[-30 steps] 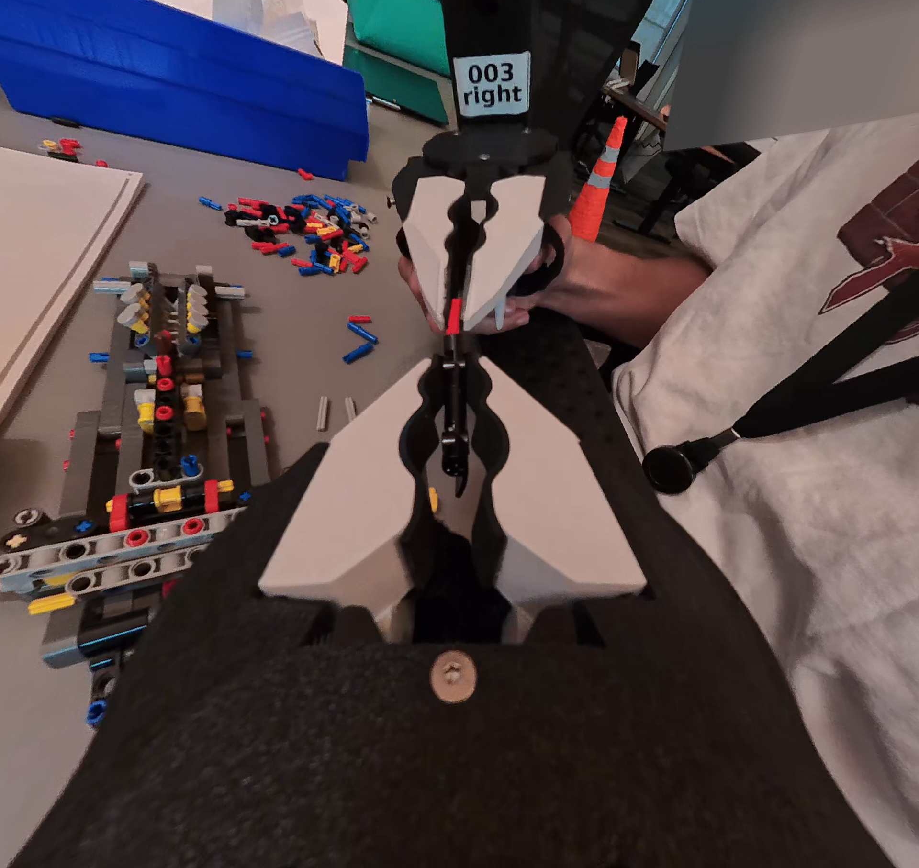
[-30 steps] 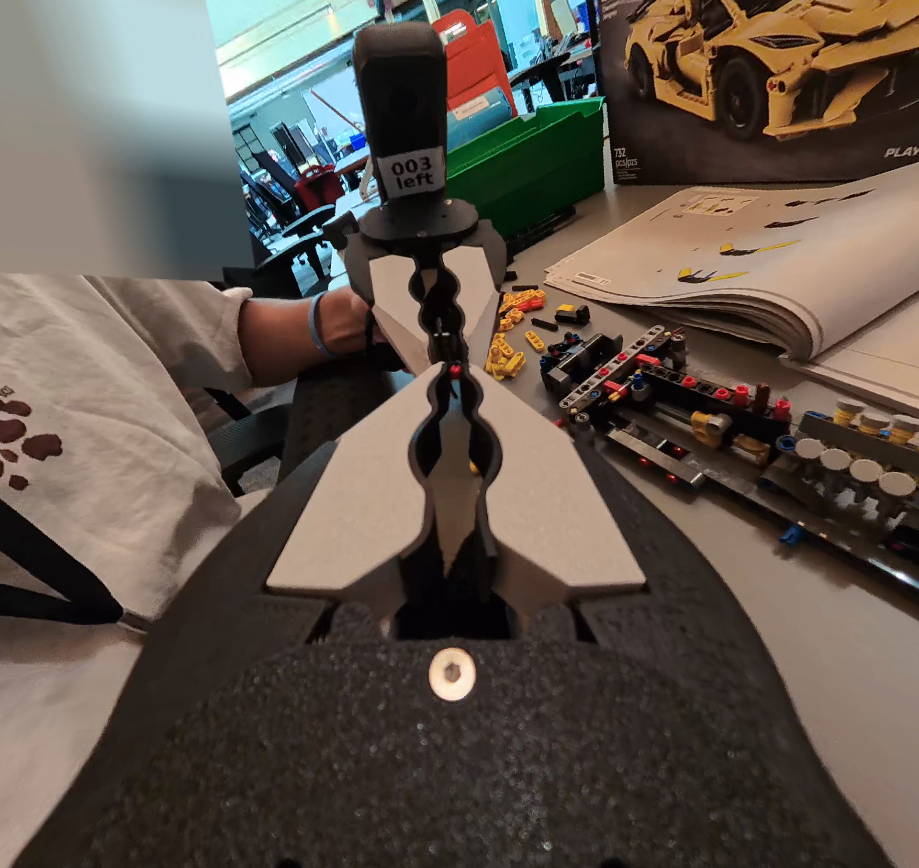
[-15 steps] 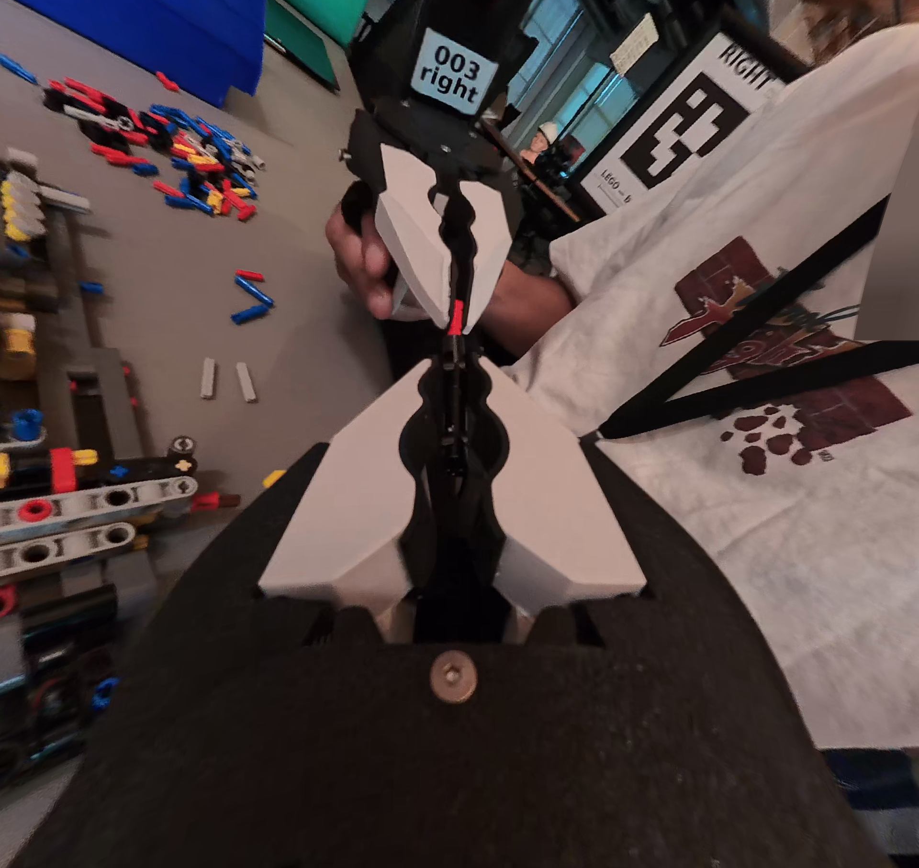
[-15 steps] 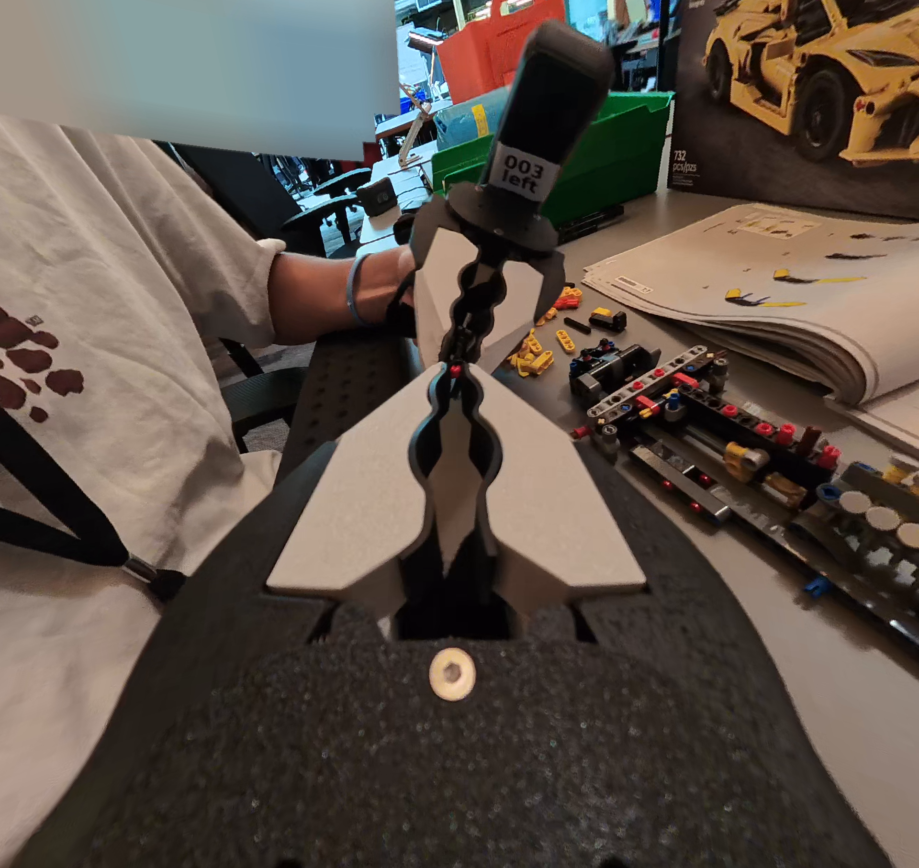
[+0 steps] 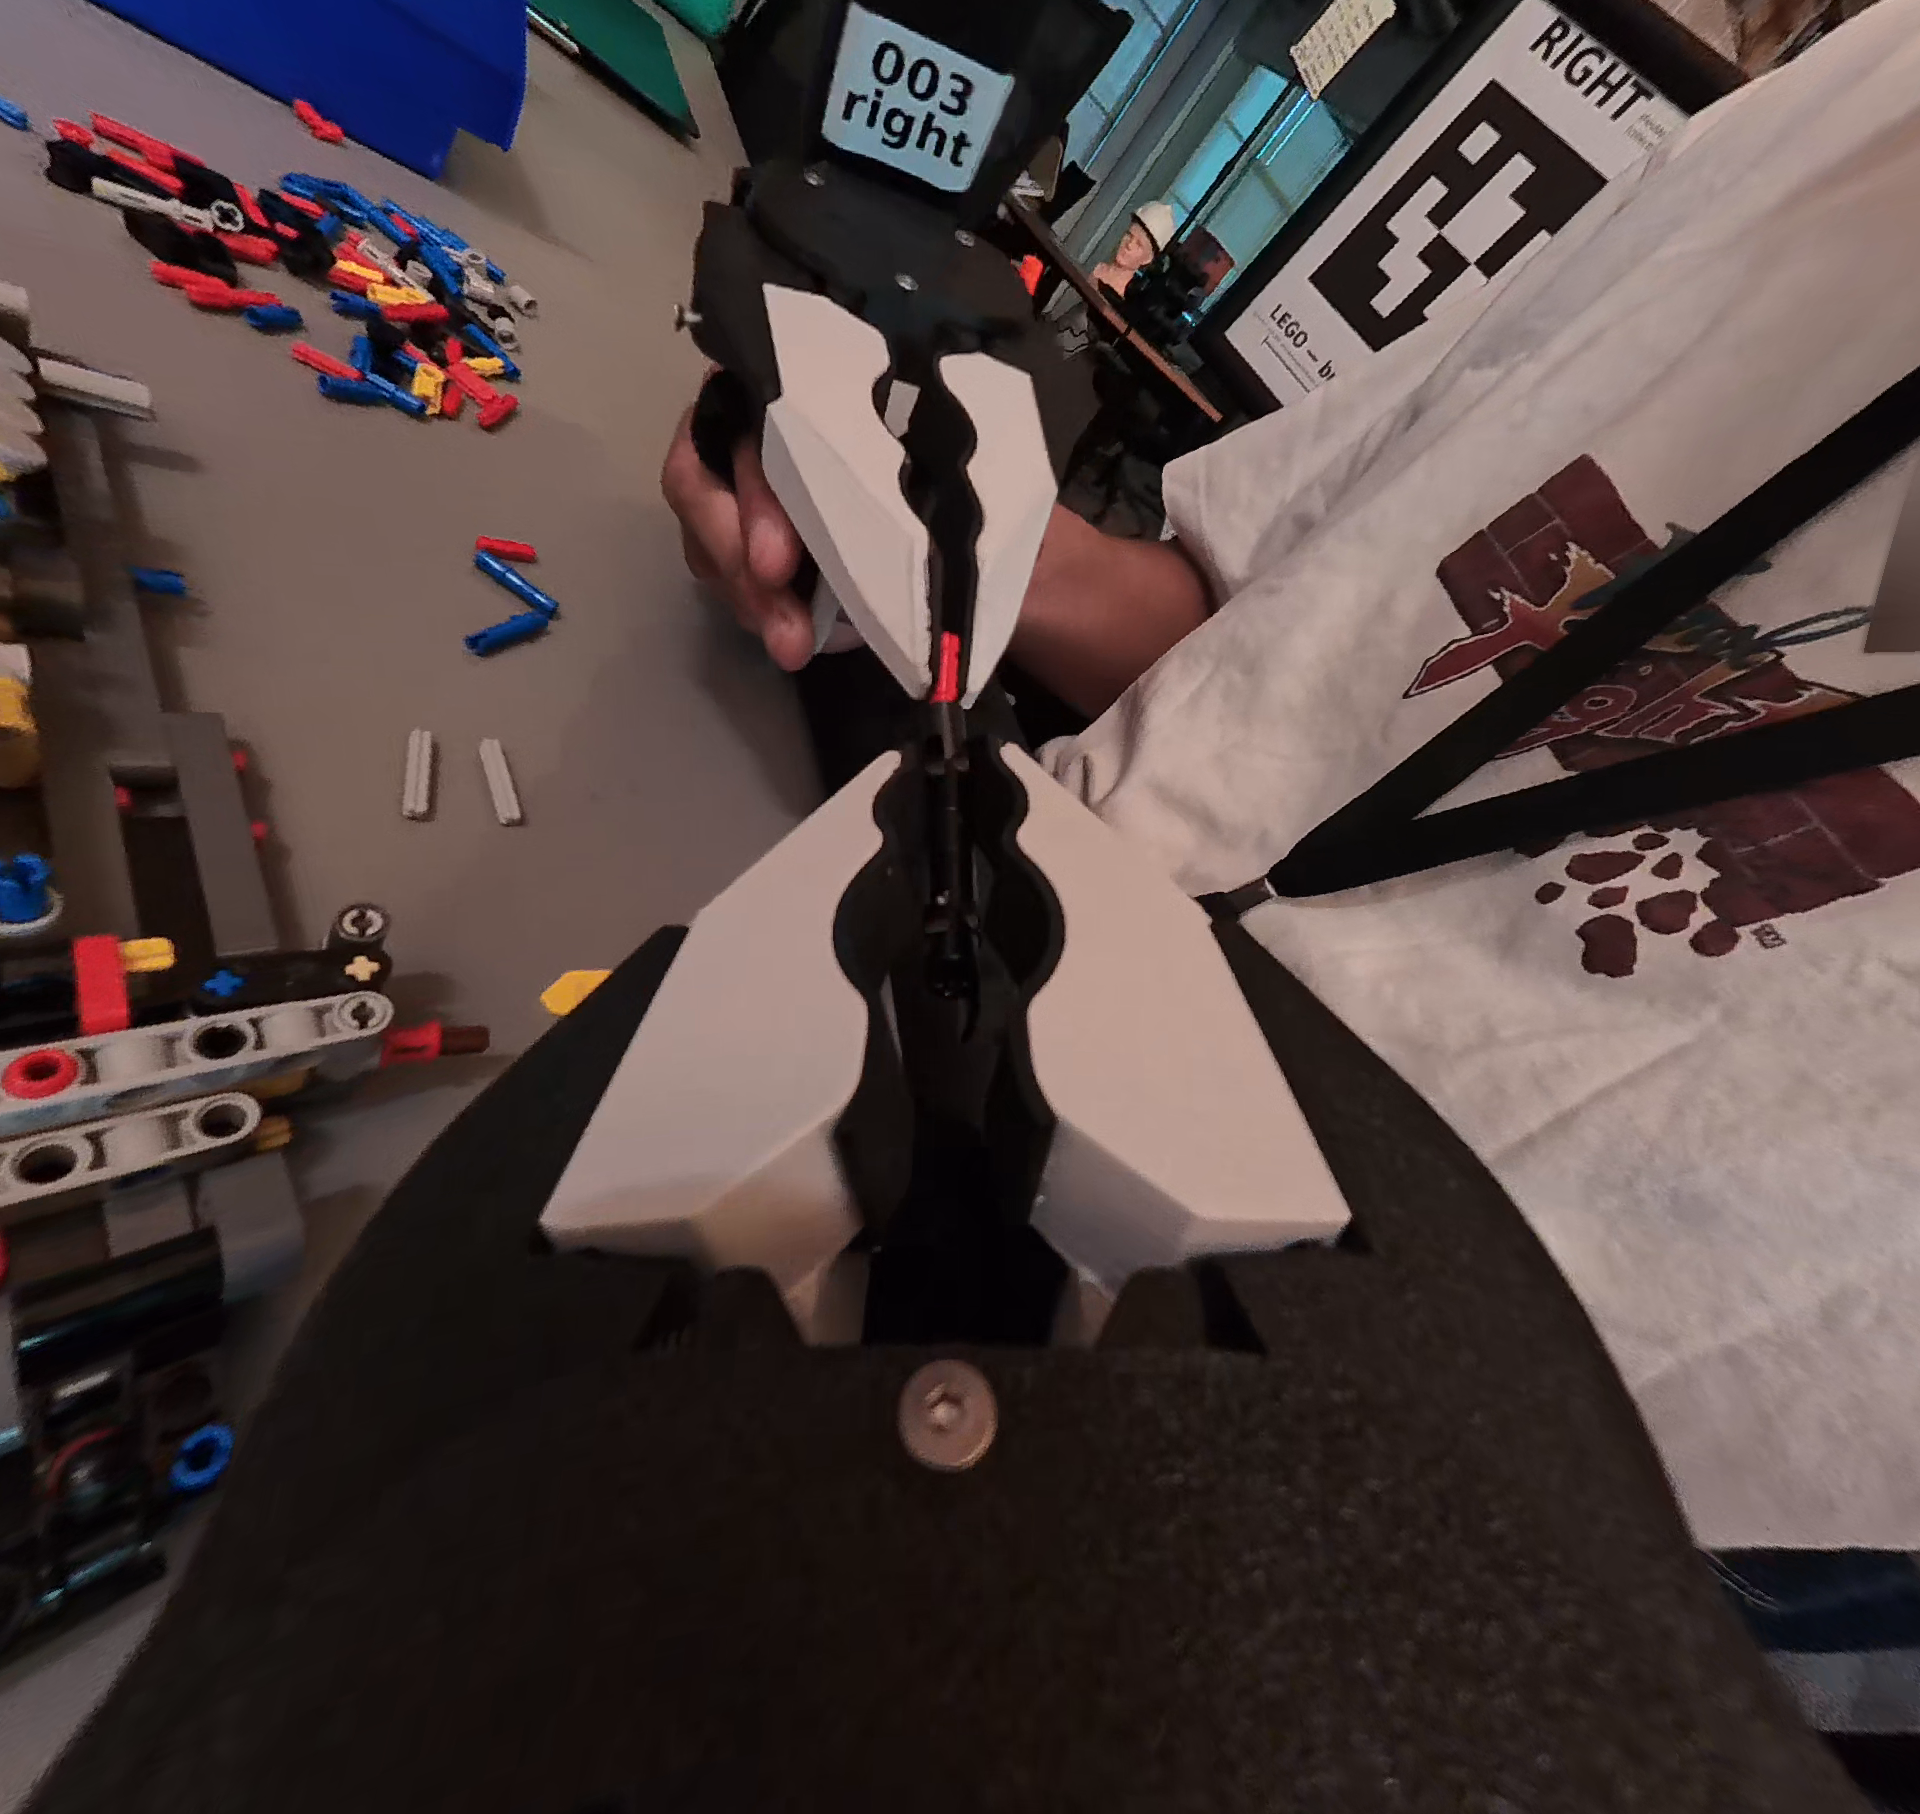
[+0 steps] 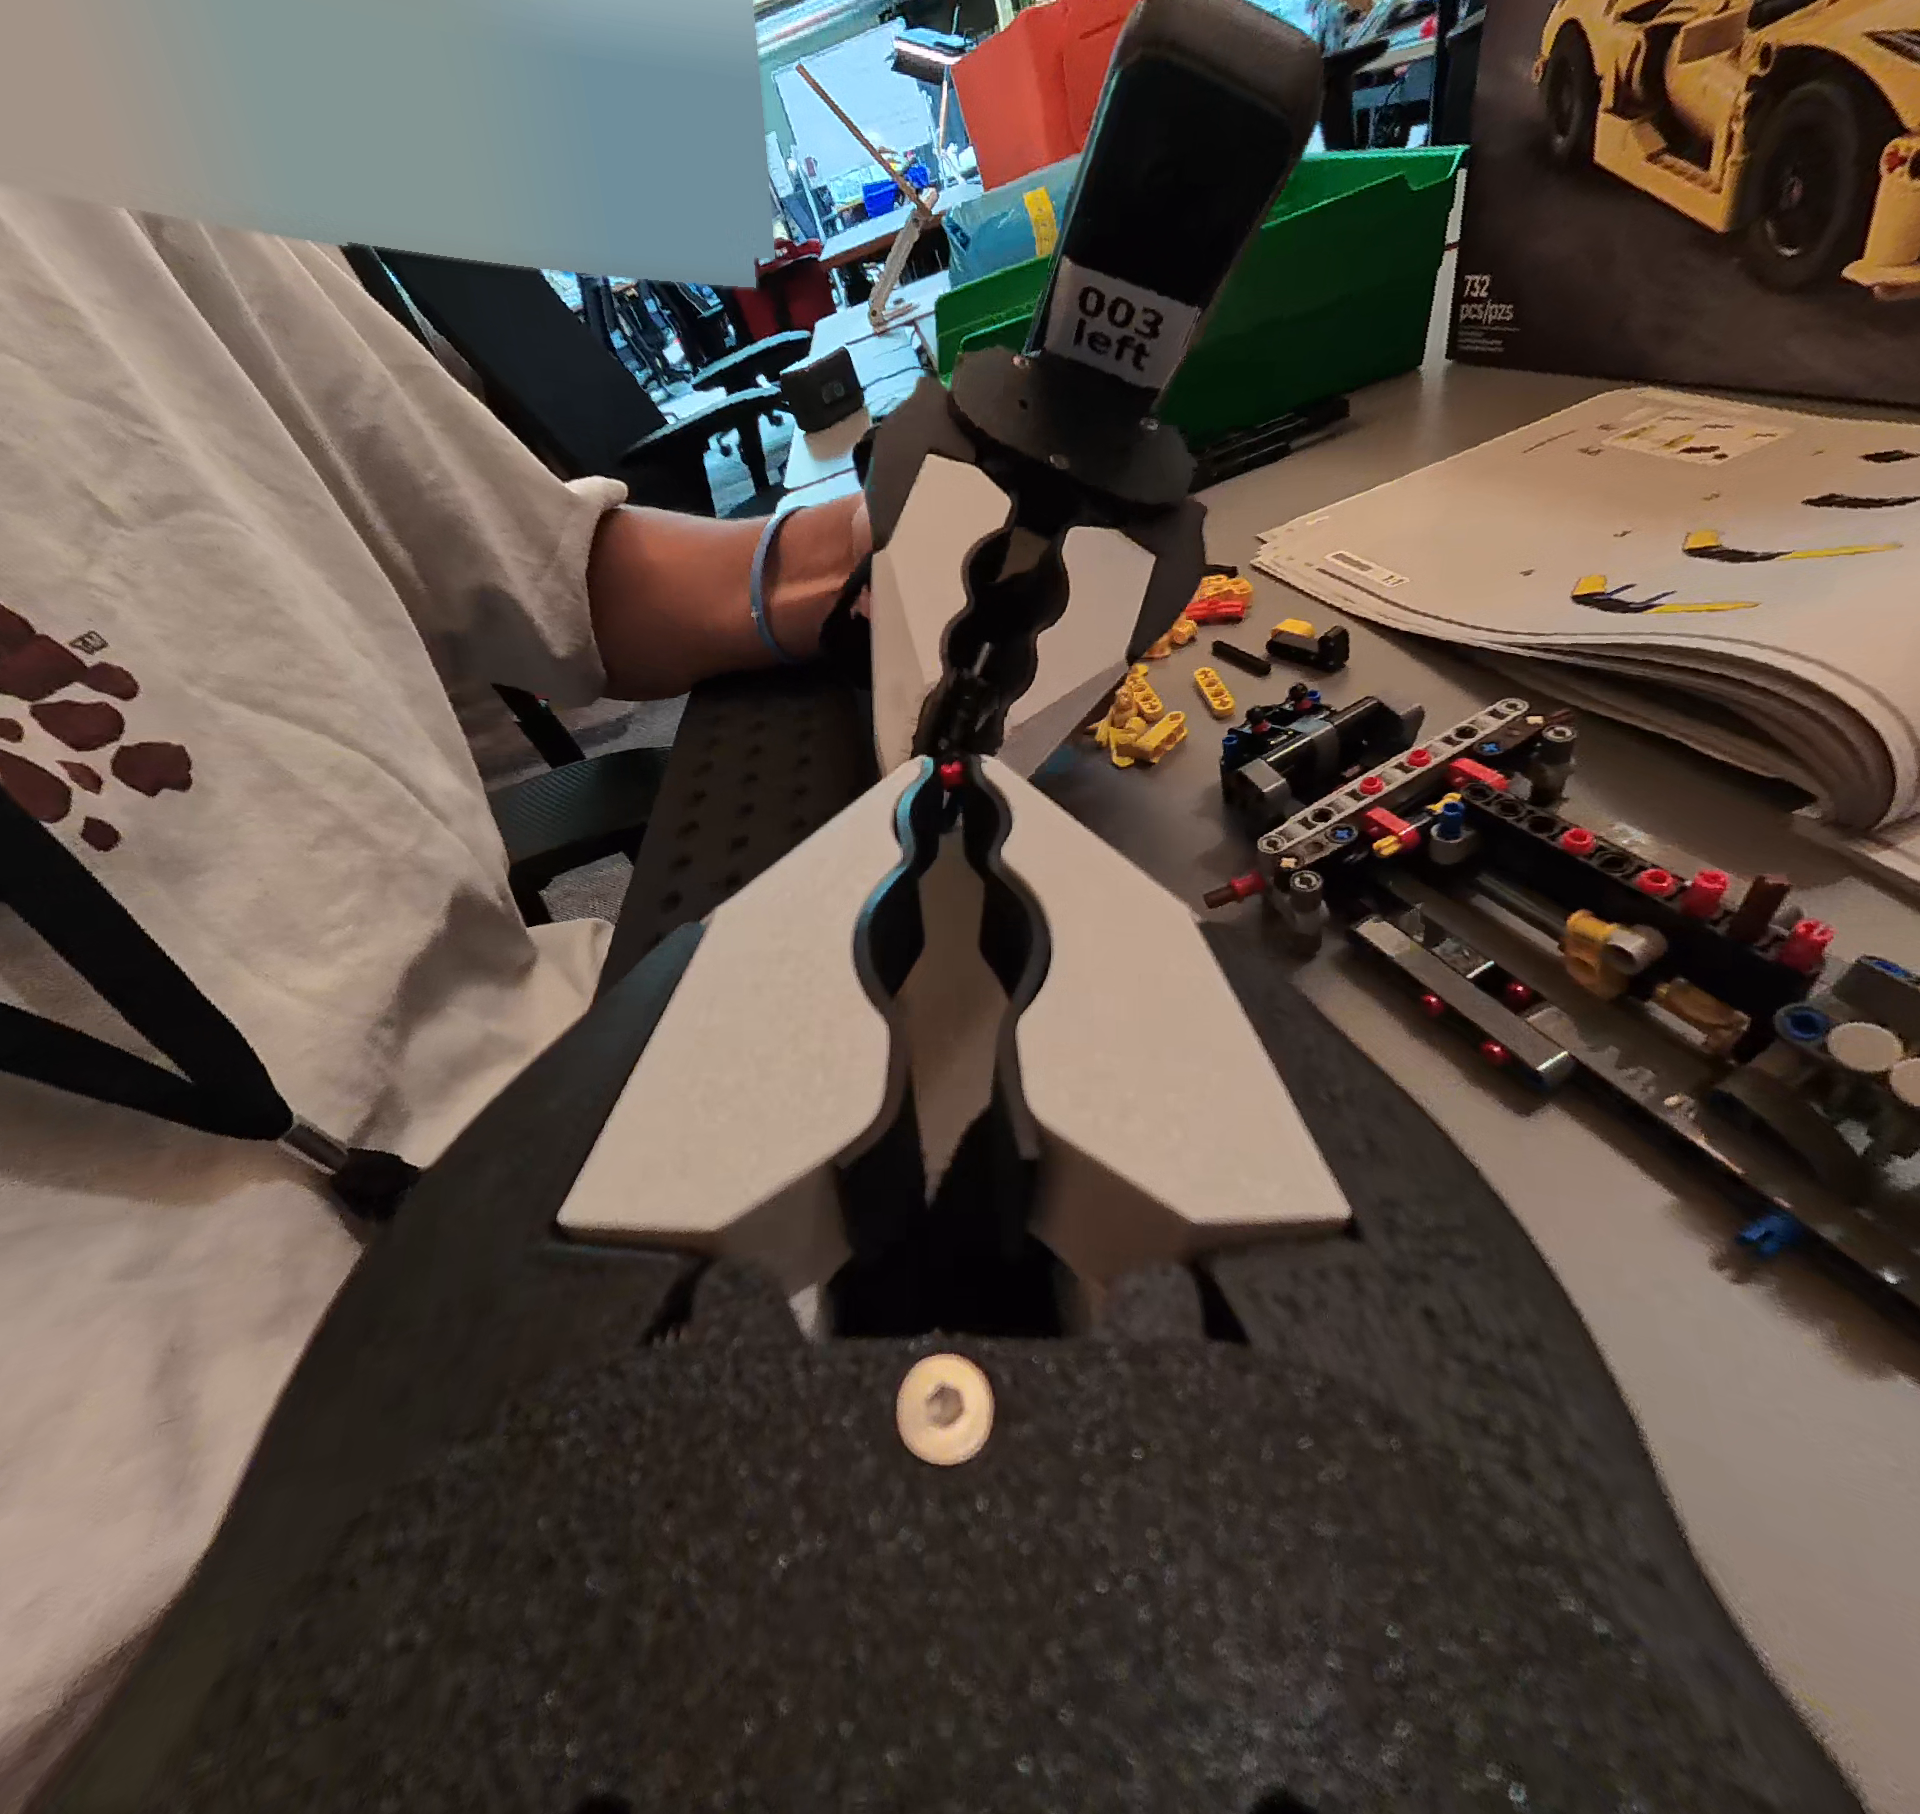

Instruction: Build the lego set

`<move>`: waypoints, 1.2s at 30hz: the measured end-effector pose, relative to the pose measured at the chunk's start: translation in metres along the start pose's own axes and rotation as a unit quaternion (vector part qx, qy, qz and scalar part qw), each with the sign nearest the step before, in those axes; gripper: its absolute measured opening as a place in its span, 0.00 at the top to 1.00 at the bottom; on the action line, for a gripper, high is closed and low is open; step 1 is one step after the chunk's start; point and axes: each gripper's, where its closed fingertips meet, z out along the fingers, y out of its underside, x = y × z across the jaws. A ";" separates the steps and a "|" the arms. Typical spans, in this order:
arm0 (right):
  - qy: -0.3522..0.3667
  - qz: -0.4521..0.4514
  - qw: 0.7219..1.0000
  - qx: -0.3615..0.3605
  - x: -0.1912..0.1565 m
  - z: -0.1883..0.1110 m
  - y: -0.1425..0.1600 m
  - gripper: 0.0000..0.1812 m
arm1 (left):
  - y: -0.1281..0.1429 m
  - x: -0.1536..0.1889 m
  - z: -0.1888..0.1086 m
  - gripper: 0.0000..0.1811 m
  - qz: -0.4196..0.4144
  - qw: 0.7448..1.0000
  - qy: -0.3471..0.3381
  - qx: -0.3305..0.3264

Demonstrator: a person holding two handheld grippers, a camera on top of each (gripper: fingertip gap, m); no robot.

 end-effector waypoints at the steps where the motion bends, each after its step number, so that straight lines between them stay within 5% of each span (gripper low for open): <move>1: -0.003 0.005 1.000 0.001 0.000 0.000 0.000 0.98 | 0.000 0.000 0.000 0.97 0.003 1.000 -0.003 -0.001; 7: 0.035 0.055 0.998 0.017 0.018 -0.006 -0.002 0.96 | -0.009 -0.017 -0.004 0.97 0.055 0.995 -0.085 0.009; 18: 0.021 0.068 0.997 0.014 0.016 -0.005 -0.002 0.97 | -0.006 -0.019 -0.004 0.96 0.094 0.989 -0.114 -0.009; 25: 0.105 0.098 0.989 0.022 0.048 -0.028 0.000 0.96 | -0.003 -0.027 -0.012 0.96 0.093 0.985 -0.141 -0.019; 31: 0.171 -0.025 0.960 -0.220 0.058 -0.027 0.060 0.89 | 0.012 -0.054 -0.021 0.97 0.098 0.967 -0.222 -0.074; 36: 0.148 -0.021 0.955 -0.256 0.061 -0.018 0.077 0.89 | 0.015 -0.064 -0.024 0.97 0.100 0.960 -0.249 -0.083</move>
